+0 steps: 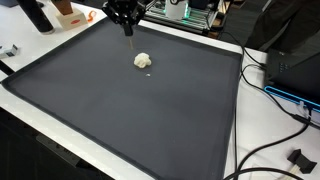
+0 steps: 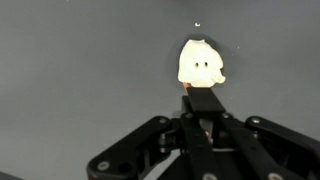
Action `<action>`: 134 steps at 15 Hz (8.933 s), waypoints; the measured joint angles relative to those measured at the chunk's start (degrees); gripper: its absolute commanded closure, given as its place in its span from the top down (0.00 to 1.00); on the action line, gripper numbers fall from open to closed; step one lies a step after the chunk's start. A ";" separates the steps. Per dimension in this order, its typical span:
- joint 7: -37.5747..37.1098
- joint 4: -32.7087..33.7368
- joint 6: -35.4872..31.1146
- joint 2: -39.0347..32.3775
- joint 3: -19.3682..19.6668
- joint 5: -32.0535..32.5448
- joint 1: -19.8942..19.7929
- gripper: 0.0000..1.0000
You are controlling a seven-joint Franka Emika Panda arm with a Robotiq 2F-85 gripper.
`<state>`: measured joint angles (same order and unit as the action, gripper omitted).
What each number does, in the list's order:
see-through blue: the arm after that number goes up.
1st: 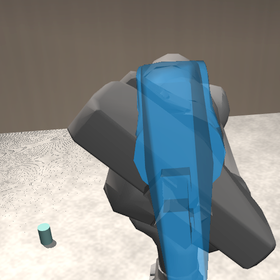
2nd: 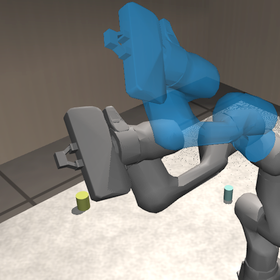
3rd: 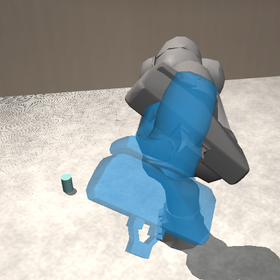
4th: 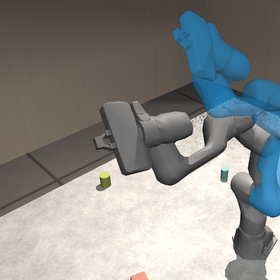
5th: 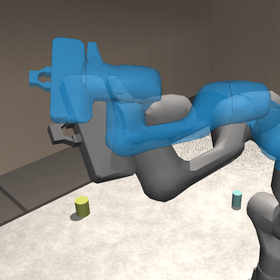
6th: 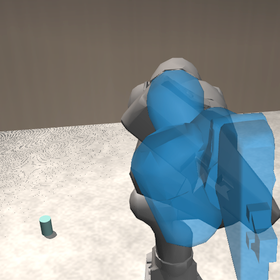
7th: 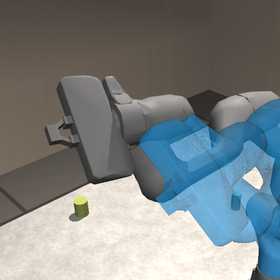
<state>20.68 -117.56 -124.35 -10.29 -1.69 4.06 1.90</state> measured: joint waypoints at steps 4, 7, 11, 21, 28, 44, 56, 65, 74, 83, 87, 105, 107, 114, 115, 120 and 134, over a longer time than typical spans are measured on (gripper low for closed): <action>0.91 -0.12 0.01 0.42 -0.01 -0.87 -0.17 0.13; 0.95 -0.14 0.01 0.43 -0.02 -0.88 -0.17 0.13; 1.82 -0.11 0.01 0.35 -0.09 -1.09 -0.18 0.03; 27.38 -0.16 2.95 -0.08 -1.92 -15.70 -2.09 0.03; 35.74 -0.14 6.61 -1.66 -1.93 -22.03 -3.51 0.03; 42.82 2.93 17.73 -7.40 -1.71 -33.65 -8.39 0.03; 43.85 5.20 20.75 -11.80 -1.20 -41.46 -11.22 0.03; 43.91 5.73 21.33 -13.92 -0.56 -45.97 -12.32 0.03; 43.63 5.85 21.33 -14.69 0.66 -50.16 -12.42 0.03; 41.90 5.85 21.11 -14.52 1.90 -50.99 -12.42 0.03; 40.17 5.78 20.38 -13.77 2.21 -50.99 -12.39 0.03; 32.81 -2.45 4.78 1.53 2.20 -45.78 -8.15 0.03; 31.33 -3.48 2.91 3.66 2.18 -42.55 -7.38 0.03; 26.04 -5.67 0.43 8.48 1.93 -31.17 -5.21 0.03; 25.33 -5.87 0.26 8.82 1.88 -29.71 -4.93 0.03; 22.32 -6.18 0.09 9.52 1.57 -23.38 -3.66 0.03; 18.81 -5.98 0.07 9.23 1.46 -16.95 -2.64 0.03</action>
<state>39.49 -123.54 -124.28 -1.06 -0.22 -12.89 -0.74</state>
